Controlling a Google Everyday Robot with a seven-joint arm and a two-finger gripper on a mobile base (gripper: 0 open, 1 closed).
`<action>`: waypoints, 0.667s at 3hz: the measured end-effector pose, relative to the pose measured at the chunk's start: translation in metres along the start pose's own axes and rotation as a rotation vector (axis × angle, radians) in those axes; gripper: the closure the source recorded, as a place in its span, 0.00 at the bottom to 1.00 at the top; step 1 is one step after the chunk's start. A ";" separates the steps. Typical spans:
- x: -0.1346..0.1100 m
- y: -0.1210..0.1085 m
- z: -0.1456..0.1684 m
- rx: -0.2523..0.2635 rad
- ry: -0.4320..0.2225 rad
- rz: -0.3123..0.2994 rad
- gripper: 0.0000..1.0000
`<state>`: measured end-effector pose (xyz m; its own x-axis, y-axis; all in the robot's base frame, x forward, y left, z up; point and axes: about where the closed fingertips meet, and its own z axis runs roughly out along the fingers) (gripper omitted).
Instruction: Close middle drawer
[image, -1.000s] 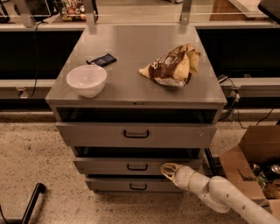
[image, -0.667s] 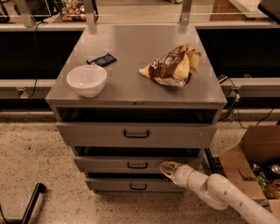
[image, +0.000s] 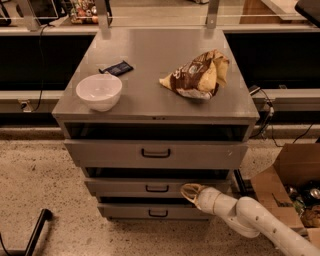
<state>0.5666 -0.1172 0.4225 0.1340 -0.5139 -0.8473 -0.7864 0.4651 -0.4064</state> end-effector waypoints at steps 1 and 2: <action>-0.005 -0.002 -0.010 -0.062 -0.036 0.000 1.00; -0.028 0.005 -0.035 -0.134 -0.134 -0.019 1.00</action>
Offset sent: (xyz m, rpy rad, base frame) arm -0.0677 -0.0214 0.0684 0.1546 -0.0389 0.3182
